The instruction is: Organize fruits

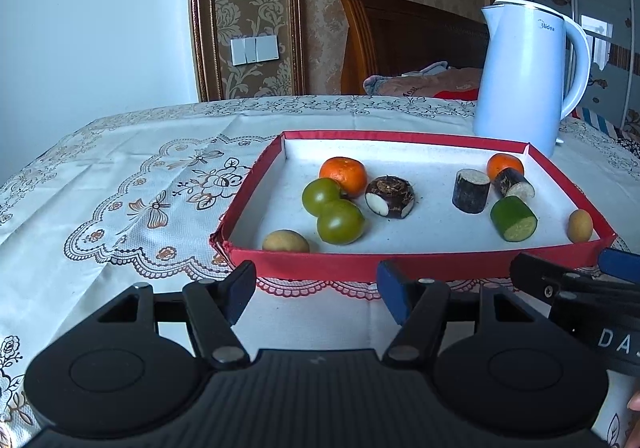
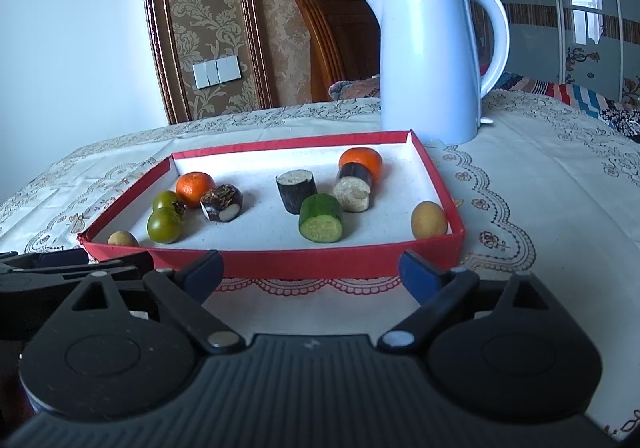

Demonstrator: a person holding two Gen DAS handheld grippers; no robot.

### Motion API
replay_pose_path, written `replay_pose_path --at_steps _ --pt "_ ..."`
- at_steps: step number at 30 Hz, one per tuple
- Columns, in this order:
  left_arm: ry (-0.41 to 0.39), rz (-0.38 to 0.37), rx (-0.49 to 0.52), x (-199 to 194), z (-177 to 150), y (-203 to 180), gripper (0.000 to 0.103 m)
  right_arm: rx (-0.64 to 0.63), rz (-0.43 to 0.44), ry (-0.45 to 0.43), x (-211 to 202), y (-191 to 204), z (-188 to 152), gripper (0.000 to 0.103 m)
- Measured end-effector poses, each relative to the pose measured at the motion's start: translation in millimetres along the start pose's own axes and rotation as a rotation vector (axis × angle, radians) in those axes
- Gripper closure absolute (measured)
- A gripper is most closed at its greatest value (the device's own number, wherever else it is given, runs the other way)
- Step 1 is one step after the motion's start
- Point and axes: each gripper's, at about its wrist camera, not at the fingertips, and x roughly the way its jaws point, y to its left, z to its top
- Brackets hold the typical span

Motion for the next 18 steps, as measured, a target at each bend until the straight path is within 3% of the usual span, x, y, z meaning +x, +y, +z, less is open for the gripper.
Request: replay_pose_path --at_steps 5,18 --pt "0.011 -0.005 0.018 -0.6 -1.8 -2.4 0.029 -0.006 -0.001 0.010 1.5 0.9 -0.3 0.007" --pt "-0.011 0.006 0.009 -4.2 -1.0 -1.1 0.029 0.003 -0.004 0.012 1.6 -0.2 -0.6 0.006"
